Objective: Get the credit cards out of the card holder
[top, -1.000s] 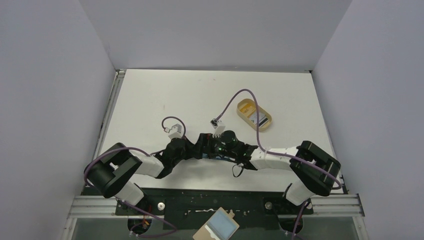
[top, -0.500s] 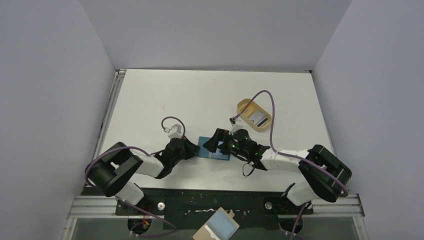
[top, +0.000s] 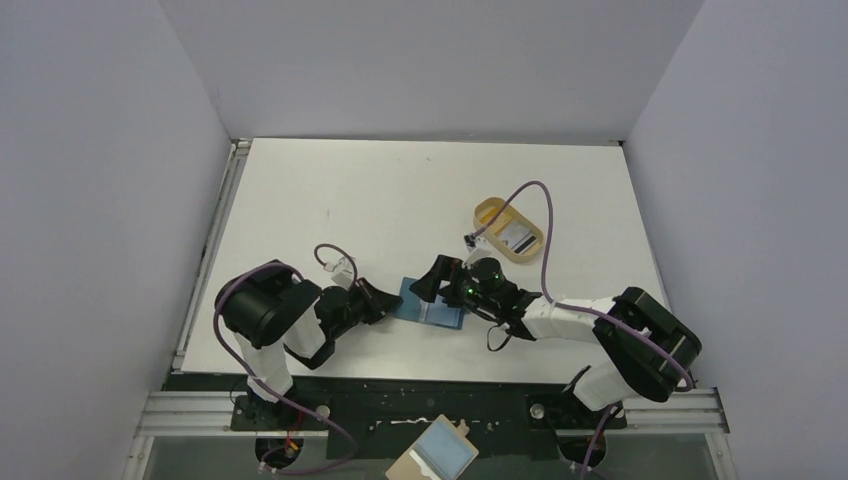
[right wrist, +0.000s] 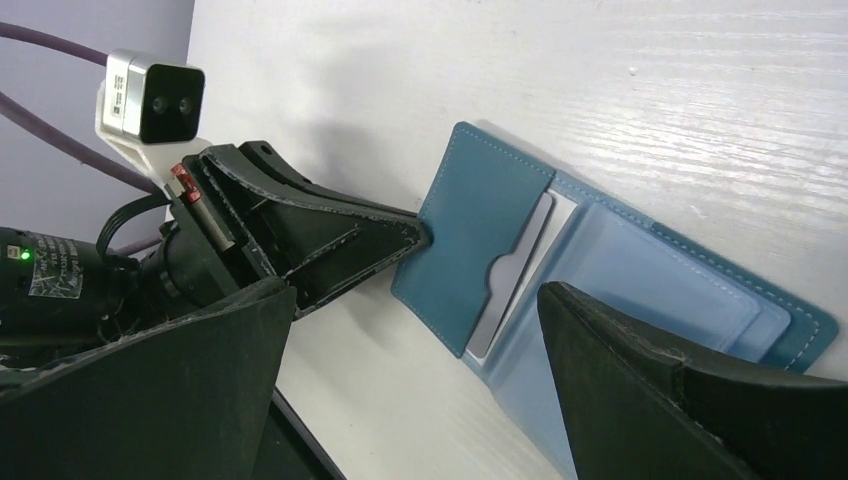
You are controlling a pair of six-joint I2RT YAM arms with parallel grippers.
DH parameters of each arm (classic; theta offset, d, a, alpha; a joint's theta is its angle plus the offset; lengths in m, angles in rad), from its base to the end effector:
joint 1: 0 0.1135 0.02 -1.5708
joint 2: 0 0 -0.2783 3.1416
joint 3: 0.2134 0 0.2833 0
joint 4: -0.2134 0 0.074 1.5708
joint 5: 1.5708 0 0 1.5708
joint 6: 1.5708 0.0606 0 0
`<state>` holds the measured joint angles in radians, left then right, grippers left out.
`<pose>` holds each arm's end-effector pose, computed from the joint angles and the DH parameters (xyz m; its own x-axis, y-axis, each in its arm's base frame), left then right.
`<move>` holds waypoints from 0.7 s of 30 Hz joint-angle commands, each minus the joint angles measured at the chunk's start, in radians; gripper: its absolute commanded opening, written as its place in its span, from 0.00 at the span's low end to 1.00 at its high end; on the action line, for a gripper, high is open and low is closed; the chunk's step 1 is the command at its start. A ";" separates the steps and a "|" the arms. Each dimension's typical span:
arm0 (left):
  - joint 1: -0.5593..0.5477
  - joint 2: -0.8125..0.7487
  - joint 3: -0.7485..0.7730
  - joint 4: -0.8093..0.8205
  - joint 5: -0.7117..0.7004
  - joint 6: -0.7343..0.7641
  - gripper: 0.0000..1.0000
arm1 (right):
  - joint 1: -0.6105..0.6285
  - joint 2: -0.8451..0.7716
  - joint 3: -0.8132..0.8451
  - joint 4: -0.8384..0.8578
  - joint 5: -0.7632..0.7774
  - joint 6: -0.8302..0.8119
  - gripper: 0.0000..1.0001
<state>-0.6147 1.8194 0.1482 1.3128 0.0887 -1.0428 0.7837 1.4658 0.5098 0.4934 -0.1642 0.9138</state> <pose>0.1981 -0.1464 0.0546 -0.6991 -0.5597 -0.4450 0.0760 0.5606 -0.8246 0.2191 0.2324 0.1390 -0.8265 0.2792 -0.4888 -0.2383 0.6132 0.7532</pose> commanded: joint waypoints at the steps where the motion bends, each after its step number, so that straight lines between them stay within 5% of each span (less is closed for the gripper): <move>1: -0.004 0.013 -0.018 0.086 0.086 0.012 0.00 | -0.021 -0.024 -0.017 0.088 0.006 0.001 0.99; 21: -0.001 -0.224 -0.037 0.087 0.086 -0.106 0.00 | -0.079 -0.027 -0.037 0.135 -0.011 0.002 0.99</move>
<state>-0.6144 1.6203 0.1112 1.3357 0.1711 -1.1183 0.7151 1.4635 0.4767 0.5377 -0.1871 0.9142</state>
